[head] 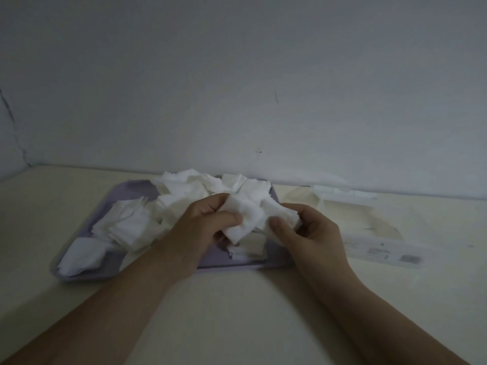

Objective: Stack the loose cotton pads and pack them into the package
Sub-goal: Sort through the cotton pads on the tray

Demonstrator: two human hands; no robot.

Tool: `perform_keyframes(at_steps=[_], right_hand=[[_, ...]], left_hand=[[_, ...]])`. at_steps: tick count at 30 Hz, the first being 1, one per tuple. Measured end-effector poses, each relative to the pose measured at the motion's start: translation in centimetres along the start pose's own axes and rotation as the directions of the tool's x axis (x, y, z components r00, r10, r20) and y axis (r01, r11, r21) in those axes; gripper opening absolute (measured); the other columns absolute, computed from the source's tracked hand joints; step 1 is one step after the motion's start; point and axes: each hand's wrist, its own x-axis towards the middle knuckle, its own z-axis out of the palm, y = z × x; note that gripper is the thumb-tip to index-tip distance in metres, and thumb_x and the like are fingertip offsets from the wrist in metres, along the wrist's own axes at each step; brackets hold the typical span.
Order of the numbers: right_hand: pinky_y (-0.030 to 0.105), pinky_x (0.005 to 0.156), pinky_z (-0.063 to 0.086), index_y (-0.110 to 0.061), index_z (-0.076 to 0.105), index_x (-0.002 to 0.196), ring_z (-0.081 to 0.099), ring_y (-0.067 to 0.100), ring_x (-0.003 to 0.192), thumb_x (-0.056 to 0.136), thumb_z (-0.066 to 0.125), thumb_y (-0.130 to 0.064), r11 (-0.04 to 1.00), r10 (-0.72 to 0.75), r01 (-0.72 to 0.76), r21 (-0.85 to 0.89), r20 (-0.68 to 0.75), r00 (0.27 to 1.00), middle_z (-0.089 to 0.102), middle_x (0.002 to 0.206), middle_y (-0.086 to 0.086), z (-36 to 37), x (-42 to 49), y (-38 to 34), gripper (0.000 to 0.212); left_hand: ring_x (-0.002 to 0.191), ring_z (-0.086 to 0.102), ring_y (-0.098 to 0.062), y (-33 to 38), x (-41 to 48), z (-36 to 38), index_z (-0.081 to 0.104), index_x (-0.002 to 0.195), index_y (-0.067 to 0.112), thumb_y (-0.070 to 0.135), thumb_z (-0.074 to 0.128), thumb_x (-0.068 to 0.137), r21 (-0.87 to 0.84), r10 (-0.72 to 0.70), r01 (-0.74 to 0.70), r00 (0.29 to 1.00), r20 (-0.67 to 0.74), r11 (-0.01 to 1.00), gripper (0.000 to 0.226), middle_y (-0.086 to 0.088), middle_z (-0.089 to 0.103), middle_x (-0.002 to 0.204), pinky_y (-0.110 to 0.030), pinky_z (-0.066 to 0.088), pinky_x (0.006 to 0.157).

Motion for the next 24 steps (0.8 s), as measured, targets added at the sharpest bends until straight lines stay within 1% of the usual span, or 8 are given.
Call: perform_keyframes(at_steps=[2,5,8,10,15,18,20,24], right_hand=[[0.041,0.081,0.062,-0.025,0.077,0.108,0.076,0.021,0.089,0.09,0.076,-0.01,1.0,0.007,-0.007,0.003,0.006,1.0,0.08,0.095,-0.002,0.0,0.1,0.1,0.023],[0.036,0.082,0.062,-0.019,0.075,0.109,0.078,0.019,0.091,0.084,0.081,-0.002,0.997,0.039,-0.038,0.064,-0.008,0.999,0.081,0.096,0.0,-0.3,0.4,0.1,0.031],[0.042,0.088,0.063,-0.012,0.078,0.103,0.079,0.024,0.091,0.081,0.082,0.002,0.993,0.056,-0.057,0.101,0.009,0.998,0.082,0.092,0.004,-0.4,0.4,-0.1,0.027],[0.046,0.091,0.062,-0.012,0.079,0.103,0.079,0.024,0.091,0.082,0.081,0.004,0.995,0.053,-0.058,0.084,0.052,0.997,0.082,0.092,0.005,-0.3,0.3,-0.1,0.026],[0.045,0.094,0.061,-0.01,0.078,0.106,0.079,0.025,0.096,0.086,0.078,0.001,0.989,0.048,-0.058,0.138,0.075,0.996,0.082,0.096,0.005,-0.1,0.4,-0.1,0.023],[0.045,0.094,0.061,-0.008,0.076,0.105,0.078,0.026,0.096,0.089,0.075,0.002,0.983,0.051,-0.065,0.171,0.083,0.995,0.082,0.097,0.007,0.0,0.3,-0.2,0.019],[0.046,0.095,0.06,-0.009,0.076,0.105,0.079,0.025,0.096,0.09,0.073,0.005,0.986,0.053,-0.065,0.152,0.081,0.995,0.082,0.096,0.006,0.0,0.4,-0.2,0.021],[0.051,0.097,0.059,-0.007,0.075,0.106,0.078,0.028,0.097,0.09,0.069,0.01,0.985,0.056,-0.067,0.158,0.071,0.996,0.082,0.097,0.008,-0.1,0.6,0.0,0.024]], left_hand=[[0.09,0.066,-0.034,-0.1,0.1,-0.2,0.079,0.1,0.017,0.006,0.065,0.072,0.006,0.018,-0.018,1.0,-0.008,1.0,0.033,-0.022,0.073,0.101,-0.042,0.053,0.075],[0.086,0.065,-0.033,0.0,0.0,-0.4,0.076,0.106,0.02,0.004,0.076,0.071,0.066,0.06,-0.062,0.997,0.037,0.996,0.039,-0.014,0.075,0.1,-0.038,0.054,0.068],[0.084,0.073,-0.025,0.2,-0.3,0.2,0.074,0.098,0.014,-0.004,0.087,0.066,0.037,0.056,-0.059,0.994,0.091,0.998,0.039,-0.013,0.078,0.095,-0.034,0.06,0.067],[0.078,0.075,-0.02,0.3,-0.5,0.7,0.074,0.091,0.014,-0.002,0.084,0.064,0.038,0.052,-0.056,0.994,0.094,0.998,0.033,-0.012,0.079,0.09,-0.027,0.059,0.062],[0.077,0.066,-0.025,-0.1,-0.1,0.4,0.068,0.09,0.003,0.012,0.085,0.068,0.161,0.075,-0.071,0.997,-0.018,0.984,0.029,-0.015,0.072,0.085,-0.029,0.057,0.063],[0.072,0.06,-0.023,-0.2,-0.1,0.4,0.07,0.084,0.005,0.017,0.087,0.07,0.25,0.1,-0.092,0.995,-0.017,0.964,0.025,-0.014,0.066,0.079,-0.027,0.051,0.059],[0.067,0.059,-0.019,-0.1,-0.2,0.5,0.072,0.083,0.007,0.021,0.086,0.066,0.236,0.097,-0.09,0.995,-0.018,0.967,0.026,-0.014,0.065,0.078,-0.024,0.049,0.056],[0.06,0.057,-0.013,0.2,-0.3,0.6,0.074,0.085,0.011,0.014,0.086,0.07,0.174,0.06,-0.057,0.998,-0.015,0.983,0.019,-0.014,0.066,0.078,-0.021,0.046,0.051]])
